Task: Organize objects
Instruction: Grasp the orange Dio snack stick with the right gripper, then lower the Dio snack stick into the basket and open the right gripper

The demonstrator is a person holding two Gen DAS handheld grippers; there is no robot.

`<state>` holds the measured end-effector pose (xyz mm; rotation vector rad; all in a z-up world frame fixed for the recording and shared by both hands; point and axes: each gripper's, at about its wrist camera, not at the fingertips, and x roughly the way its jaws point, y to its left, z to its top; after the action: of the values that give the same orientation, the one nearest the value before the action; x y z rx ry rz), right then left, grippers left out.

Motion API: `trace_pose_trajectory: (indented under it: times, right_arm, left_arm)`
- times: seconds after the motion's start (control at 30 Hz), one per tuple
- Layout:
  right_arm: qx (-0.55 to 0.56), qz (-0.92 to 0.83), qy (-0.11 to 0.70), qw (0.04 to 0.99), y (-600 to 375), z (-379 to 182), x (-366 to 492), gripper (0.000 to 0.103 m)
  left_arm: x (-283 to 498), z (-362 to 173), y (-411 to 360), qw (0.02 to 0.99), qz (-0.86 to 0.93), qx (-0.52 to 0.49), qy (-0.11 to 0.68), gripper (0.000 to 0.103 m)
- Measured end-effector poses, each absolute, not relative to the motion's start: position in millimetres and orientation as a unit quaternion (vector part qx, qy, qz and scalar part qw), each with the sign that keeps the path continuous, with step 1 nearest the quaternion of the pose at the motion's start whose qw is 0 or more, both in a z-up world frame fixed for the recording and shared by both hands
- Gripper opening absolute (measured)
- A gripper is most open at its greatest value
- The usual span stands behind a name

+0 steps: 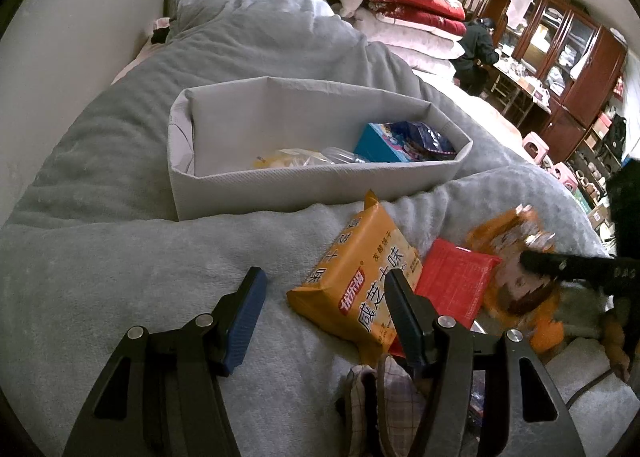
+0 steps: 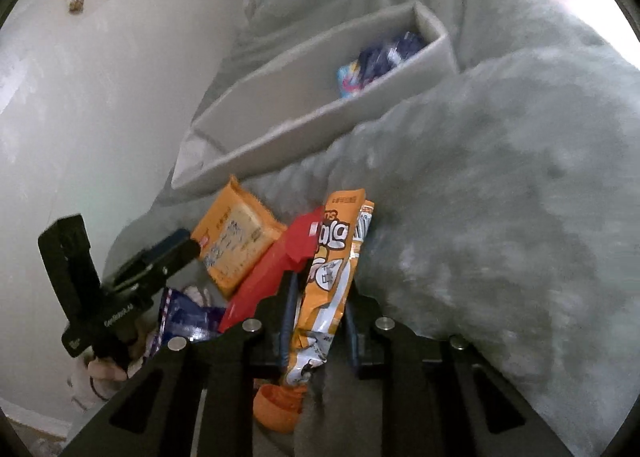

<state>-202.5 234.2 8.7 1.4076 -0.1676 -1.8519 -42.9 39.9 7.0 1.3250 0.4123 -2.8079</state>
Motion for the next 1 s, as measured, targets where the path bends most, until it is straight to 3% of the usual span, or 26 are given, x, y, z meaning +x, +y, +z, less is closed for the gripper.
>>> trace_pose_trajectory:
  times: [0.23,0.87,1.0]
  right_arm:
    - [0.445,-0.829,-0.087,0.329,270,49,-199,0.019]
    - [0.475,-0.812,-0.11,0.321,278,38,-208,0.019]
    - [0.487,-0.797,-0.101,0.342,264,45,-214,0.017]
  left_arm:
    - [-43,7,40,0.005,-0.896,0.424,0.131,0.061]
    - [-42,9,41,0.005,-0.898,0.421,0.13,0.061]
    - [-32,42,49,0.03,-0.936,0.34,0.09,0.059]
